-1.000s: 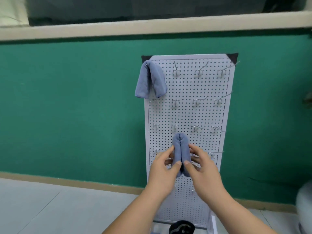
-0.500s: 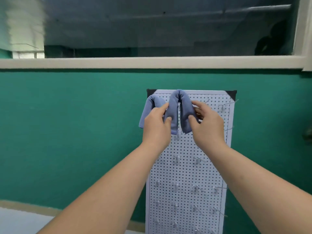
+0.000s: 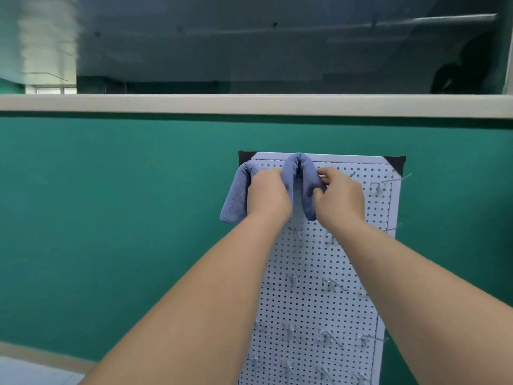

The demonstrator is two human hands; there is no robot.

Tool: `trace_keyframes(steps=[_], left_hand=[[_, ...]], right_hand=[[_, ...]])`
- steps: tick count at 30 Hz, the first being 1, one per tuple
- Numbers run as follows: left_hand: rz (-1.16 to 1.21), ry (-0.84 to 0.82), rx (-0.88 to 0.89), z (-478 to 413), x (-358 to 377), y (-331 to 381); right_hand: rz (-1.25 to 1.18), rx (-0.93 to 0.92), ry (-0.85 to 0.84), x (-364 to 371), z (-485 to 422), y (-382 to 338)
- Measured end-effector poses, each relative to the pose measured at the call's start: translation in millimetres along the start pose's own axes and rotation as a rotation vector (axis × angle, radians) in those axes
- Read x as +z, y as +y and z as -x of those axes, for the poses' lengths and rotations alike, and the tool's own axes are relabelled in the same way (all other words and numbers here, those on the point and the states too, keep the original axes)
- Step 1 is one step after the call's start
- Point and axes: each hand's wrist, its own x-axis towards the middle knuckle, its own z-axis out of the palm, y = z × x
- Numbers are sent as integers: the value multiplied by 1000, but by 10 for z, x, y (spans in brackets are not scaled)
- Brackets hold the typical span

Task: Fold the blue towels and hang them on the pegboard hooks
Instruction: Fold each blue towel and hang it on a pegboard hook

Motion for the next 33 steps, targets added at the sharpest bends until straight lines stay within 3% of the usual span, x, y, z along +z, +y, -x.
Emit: trace_keyframes(steps=[5, 11, 16, 22, 27, 33], left_hand=[[3, -77, -126, 224, 270, -91], [144, -56, -95, 588, 298, -283], [273, -87, -125, 1213, 451, -621], [257, -397, -231, 2514, 763, -1350], [101, -707, -297, 3648, 979, -2051], [6, -889, -486, 4799, 1107, -2677]], right_hand=[[65, -55, -118, 154, 210, 223], [10, -89, -184, 162, 621, 348], [54, -6, -237, 238, 1238, 580], [70, 18, -454, 456, 2487, 1112], [122, 56, -712, 643, 3658, 1783], [198, 199, -1024, 707, 4827, 2519]])
